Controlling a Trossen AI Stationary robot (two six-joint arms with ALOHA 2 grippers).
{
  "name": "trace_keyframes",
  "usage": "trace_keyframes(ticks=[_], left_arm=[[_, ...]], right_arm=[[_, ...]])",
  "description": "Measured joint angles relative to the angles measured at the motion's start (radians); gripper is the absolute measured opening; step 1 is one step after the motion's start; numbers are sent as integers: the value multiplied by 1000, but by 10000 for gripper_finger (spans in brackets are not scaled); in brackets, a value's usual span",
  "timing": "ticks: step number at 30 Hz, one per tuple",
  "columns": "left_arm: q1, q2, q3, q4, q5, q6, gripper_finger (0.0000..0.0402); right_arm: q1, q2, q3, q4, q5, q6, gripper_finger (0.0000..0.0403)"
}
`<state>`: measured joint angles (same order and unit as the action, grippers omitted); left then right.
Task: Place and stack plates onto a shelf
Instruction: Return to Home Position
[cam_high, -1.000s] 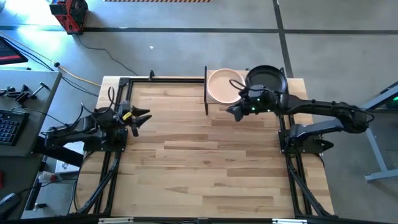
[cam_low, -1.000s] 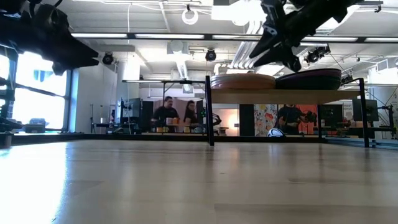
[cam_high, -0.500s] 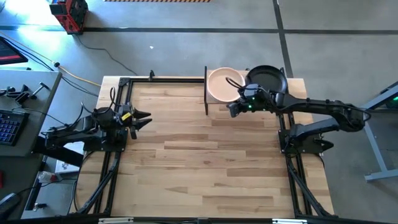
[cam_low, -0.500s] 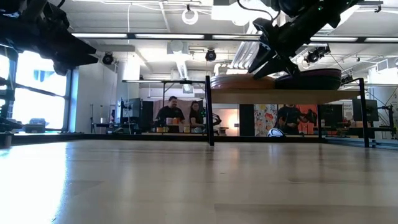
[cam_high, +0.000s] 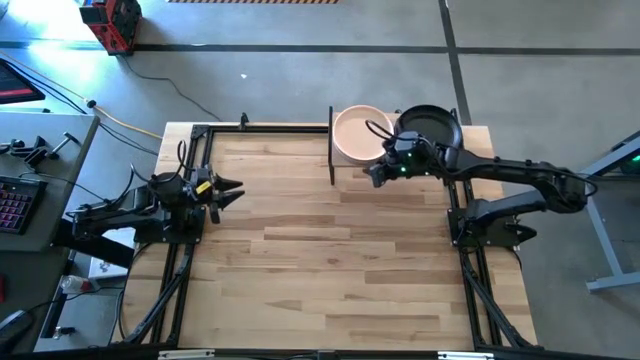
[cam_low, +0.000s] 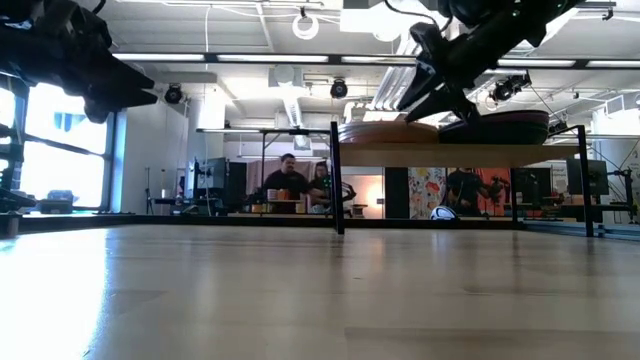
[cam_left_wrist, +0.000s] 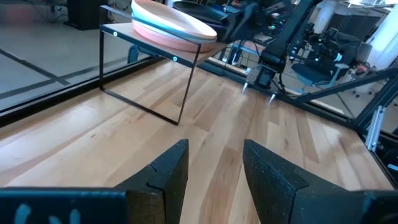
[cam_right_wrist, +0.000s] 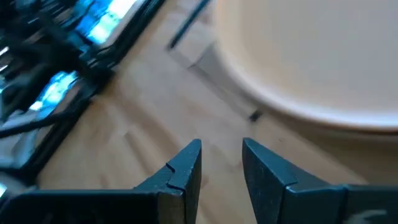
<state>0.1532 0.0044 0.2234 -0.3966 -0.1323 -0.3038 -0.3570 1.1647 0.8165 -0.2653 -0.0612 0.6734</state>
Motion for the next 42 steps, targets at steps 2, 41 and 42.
trace_keyframes(ticks=[2,41,42], left_arm=[[0,0,0,-1,-9,-1,142],[0,0,0,-10,-63,-34,142],[0,0,0,-10,-63,-34,142]], right_arm=[[12,-13,0,1,-43,-18,99],[260,-904,-538,69,162,-281,99],[260,-930,-552,69,161,-284,99]])
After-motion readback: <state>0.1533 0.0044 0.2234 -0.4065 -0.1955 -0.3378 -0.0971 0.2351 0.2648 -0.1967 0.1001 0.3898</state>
